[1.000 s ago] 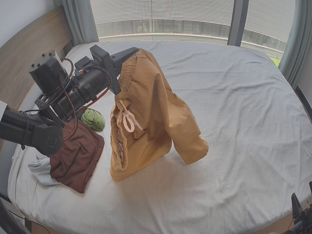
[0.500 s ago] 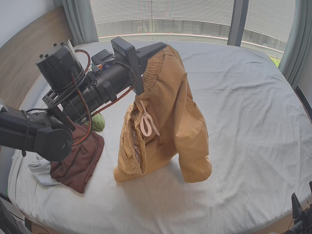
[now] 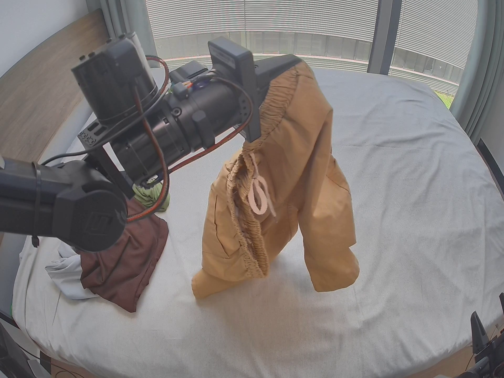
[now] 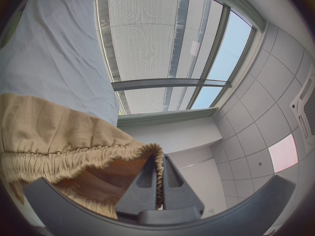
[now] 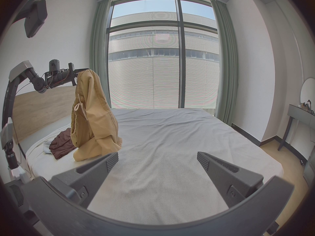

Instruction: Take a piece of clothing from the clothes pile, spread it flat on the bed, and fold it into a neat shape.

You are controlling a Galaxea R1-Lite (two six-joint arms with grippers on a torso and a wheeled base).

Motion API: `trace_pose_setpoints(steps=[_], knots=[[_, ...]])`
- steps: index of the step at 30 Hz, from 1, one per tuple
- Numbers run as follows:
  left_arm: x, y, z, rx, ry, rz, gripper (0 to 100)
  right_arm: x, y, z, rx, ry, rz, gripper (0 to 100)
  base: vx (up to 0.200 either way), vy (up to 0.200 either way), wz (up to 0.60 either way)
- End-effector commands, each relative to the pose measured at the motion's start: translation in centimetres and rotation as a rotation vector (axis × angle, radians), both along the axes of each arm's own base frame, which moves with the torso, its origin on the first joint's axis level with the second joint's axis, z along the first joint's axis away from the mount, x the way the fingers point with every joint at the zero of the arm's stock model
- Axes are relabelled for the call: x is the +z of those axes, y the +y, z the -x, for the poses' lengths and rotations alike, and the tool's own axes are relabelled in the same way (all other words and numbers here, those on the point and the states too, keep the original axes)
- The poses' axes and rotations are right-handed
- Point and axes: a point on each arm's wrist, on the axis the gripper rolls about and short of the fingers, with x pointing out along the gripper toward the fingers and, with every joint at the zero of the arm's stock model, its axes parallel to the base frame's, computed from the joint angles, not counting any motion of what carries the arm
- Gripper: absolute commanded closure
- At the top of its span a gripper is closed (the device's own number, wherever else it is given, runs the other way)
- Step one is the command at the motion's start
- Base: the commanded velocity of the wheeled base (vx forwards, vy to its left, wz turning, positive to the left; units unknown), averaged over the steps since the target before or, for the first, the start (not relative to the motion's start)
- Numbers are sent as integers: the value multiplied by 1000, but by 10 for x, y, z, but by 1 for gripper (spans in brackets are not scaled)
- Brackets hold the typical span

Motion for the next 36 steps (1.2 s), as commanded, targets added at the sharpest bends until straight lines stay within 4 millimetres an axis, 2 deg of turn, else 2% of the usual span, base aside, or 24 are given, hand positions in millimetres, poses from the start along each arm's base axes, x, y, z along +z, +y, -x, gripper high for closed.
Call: trace_pose_setpoints(steps=[1, 11, 16, 24, 26, 30, 36], knots=[[7, -7, 5, -22, -15, 13, 100, -4, 0, 0, 1, -1, 0, 0, 0, 0, 0], [22, -19, 14, -53, -23, 25, 100, -4, 0, 0, 1, -1, 0, 0, 0, 0, 0], [22, -29, 12, -72, -10, 16, 100, -4, 0, 0, 1, -1, 0, 0, 0, 0, 0], [17, -66, 8, -131, 11, 2, 100, -4, 0, 0, -1, -1, 0, 0, 0, 0, 0], [14, -71, 6, -135, 15, -1, 100, -4, 0, 0, 1, -1, 0, 0, 0, 0, 0], [0, -94, -3, -128, 33, 0, 100, -4, 0, 0, 1, -1, 0, 0, 0, 0, 0], [-21, -106, -15, -128, 74, -18, 100, -4, 0, 0, -3, 0, 0, 0, 0, 0, 0]])
